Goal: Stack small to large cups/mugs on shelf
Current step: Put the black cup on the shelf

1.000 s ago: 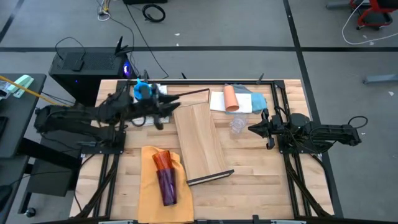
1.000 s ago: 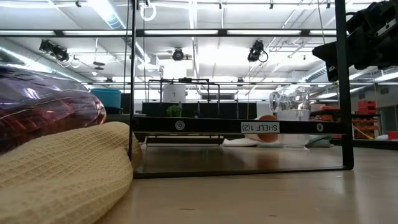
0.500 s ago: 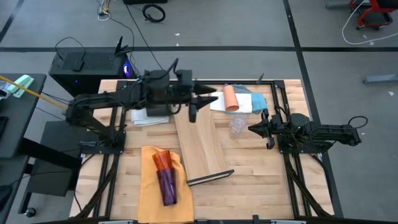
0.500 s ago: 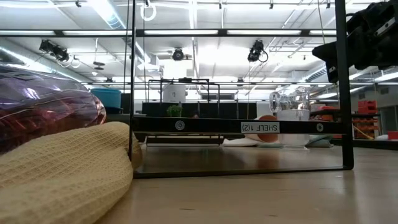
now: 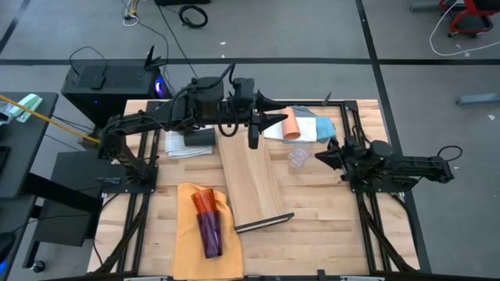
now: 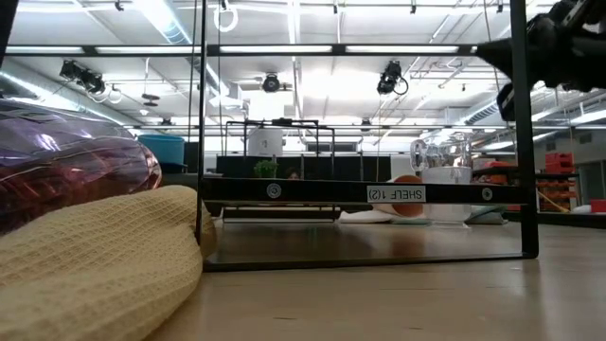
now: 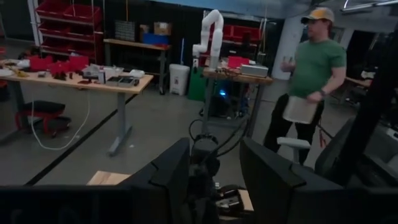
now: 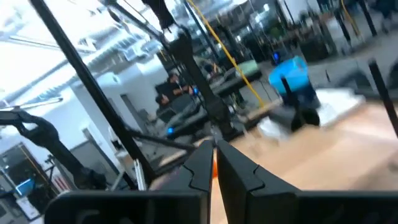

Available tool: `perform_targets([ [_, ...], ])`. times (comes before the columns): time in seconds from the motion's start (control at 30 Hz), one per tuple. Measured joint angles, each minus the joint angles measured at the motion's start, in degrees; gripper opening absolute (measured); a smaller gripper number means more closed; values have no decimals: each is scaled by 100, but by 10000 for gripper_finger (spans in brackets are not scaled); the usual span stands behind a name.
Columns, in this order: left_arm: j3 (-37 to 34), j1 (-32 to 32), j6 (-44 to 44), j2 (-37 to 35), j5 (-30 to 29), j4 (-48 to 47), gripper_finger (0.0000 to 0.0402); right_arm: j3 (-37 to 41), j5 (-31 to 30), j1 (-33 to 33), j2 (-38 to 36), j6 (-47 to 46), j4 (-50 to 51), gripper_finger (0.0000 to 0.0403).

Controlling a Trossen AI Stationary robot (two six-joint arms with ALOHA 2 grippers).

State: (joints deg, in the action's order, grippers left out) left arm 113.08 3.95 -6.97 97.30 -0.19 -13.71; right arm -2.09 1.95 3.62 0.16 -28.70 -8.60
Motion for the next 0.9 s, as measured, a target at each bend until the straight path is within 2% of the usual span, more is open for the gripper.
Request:
perform_targets([
  [0.17,2,7,42,0,-26,7,145,-304,-12,2,12,353,-636,29],
  [0.3,2,60,32,0,-46,26,148,-943,-162,2,242,633,-769,29],
  [0.4,2,139,10,0,-62,81,155,-1664,-168,2,698,937,-765,29],
  [0.53,2,247,109,0,-61,305,160,-2959,136,2,1682,1615,-670,33],
  [0.63,2,354,213,-6,-59,316,160,-4093,404,2,2530,2045,31,39],
  [0.73,2,521,209,-21,6,301,158,-5286,528,2,3445,2421,1311,43],
  [0.83,8,803,201,-31,386,312,158,-6406,580,2,4329,2698,2430,43],
  [0.9,92,1055,165,-28,780,257,158,-7035,730,2,4855,2842,2830,41],
])
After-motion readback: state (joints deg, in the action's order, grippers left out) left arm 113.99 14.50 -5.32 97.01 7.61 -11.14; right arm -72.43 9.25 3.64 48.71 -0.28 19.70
